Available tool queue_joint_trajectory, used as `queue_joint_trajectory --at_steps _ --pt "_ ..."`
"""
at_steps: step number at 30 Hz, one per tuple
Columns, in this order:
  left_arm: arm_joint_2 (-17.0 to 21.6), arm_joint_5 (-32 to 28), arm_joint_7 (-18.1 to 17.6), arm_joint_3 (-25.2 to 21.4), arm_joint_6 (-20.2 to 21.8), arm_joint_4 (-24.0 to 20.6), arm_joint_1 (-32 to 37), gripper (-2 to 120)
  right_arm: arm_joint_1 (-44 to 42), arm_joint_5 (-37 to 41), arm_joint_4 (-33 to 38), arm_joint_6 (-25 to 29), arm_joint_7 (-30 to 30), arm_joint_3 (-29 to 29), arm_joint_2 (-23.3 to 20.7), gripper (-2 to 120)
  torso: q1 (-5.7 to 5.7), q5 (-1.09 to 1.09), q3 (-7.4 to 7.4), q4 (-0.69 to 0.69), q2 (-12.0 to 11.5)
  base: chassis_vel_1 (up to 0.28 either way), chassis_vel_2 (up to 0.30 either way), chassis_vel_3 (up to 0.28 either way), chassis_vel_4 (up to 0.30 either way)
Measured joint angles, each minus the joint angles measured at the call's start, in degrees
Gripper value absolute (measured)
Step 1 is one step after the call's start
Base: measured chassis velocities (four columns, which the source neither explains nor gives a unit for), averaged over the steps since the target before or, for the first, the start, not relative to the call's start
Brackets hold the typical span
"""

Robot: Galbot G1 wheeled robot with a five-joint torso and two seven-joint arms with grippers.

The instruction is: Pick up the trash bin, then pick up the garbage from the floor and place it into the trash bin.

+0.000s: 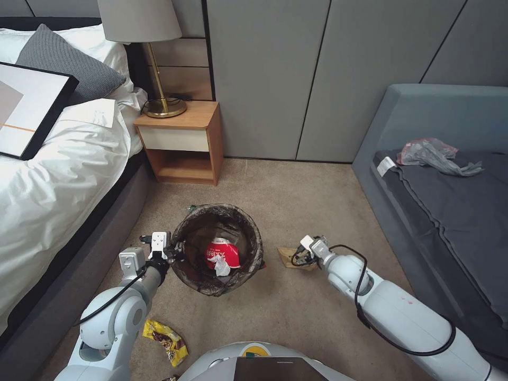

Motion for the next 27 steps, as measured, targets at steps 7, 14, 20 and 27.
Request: queue_joint_trajectory --at_steps 7,14,20,27 --pt "-0.2 0.0 0.0 0.0 0.0 0.2 -0.1 0 0.2 -1.3 -0.7 0.3 -0.4 -3.5 -0.4 100 0.0 0.01 0.0 -0.01 0.0 0.0 0.0 0.0 0.0" --pt "-0.3 0.1 0.1 0.0 0.0 0.4 -0.1 0 0.2 -2.3 -1.7 0.9 -0.5 -4.7 -0.3 100 0.0 0.0 0.0 -0.01 0.0 0.0 0.0 0.0 0.0" --pt "-0.4 0.1 0.1 0.0 0.0 0.5 -0.1 0 0.9 -2.7 -2.3 1.0 -0.5 -6.9 0.2 100 0.0 0.0 0.0 -0.01 0.0 0.0 0.0 0.0 0.0" --pt "-0.4 0.1 0.2 -0.2 0.0 0.3 0.1 0 3.6 -3.9 -11.4 4.4 -2.5 -9.9 2.5 100 0.0 0.01 0.0 -0.01 0.0 0.0 0.0 0.0 0.0"
